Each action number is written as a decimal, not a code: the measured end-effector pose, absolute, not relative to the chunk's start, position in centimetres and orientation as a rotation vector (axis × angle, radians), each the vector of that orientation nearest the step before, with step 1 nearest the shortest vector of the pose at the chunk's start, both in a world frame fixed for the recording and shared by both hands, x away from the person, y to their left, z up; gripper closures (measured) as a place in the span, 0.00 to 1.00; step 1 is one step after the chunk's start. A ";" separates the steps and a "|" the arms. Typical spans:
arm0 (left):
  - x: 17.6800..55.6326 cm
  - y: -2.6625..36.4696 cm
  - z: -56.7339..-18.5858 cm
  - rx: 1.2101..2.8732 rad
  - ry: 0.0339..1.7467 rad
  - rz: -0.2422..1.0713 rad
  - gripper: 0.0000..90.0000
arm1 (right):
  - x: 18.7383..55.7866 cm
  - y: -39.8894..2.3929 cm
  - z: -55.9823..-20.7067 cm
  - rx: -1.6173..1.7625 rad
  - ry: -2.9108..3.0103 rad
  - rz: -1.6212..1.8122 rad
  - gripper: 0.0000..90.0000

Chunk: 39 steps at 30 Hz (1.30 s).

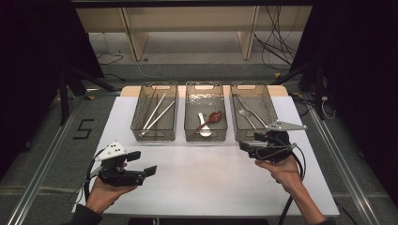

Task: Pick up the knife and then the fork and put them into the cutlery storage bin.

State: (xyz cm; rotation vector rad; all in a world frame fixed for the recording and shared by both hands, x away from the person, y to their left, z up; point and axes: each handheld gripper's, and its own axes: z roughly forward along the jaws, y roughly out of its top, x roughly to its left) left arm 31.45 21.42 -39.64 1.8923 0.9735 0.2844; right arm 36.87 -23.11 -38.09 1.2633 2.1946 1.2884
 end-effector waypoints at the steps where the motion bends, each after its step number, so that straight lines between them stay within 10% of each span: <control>1: 31.4 21.4 -39.6 1.892 0.973 0.285 0.17 | 36.6 -23.0 -38.1 1.257 2.189 1.286 0.32; 39: 31.2 21.4 -39.6 1.866 0.954 0.255 0.17 | 31.2 -23.1 -40.3 1.179 2.124 1.391 0.27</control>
